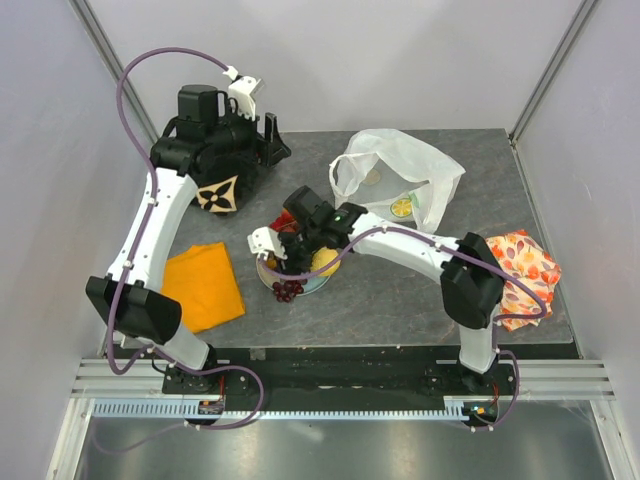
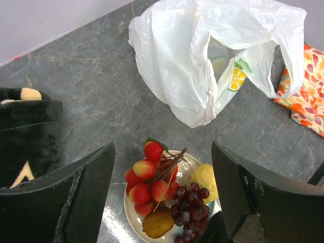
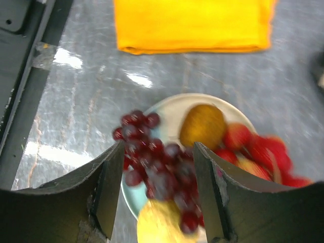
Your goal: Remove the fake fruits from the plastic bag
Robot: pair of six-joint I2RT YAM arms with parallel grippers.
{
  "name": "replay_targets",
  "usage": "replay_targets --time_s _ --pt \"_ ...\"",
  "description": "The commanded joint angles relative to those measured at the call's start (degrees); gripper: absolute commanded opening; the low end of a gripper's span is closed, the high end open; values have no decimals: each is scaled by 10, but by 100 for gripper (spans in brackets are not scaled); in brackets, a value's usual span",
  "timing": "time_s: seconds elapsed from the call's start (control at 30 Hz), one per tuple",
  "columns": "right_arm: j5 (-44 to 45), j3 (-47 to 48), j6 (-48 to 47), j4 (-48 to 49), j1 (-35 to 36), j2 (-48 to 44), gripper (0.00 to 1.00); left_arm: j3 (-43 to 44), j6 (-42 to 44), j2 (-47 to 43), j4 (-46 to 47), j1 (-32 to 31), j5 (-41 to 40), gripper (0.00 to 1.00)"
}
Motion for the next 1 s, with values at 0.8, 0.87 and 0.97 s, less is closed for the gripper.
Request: replay_targets --time_s 0.8,0.87,0.97 --pt "145 51 -176 -56 101 119 53 -62 -14 -93 23 30 34 83" --pt "151 52 -173 -59 101 124 51 -68 -18 -93 29 31 34 83" --pt "163 50 -172 -62 102 129 47 -76 -23 -91 34 31 35 83"
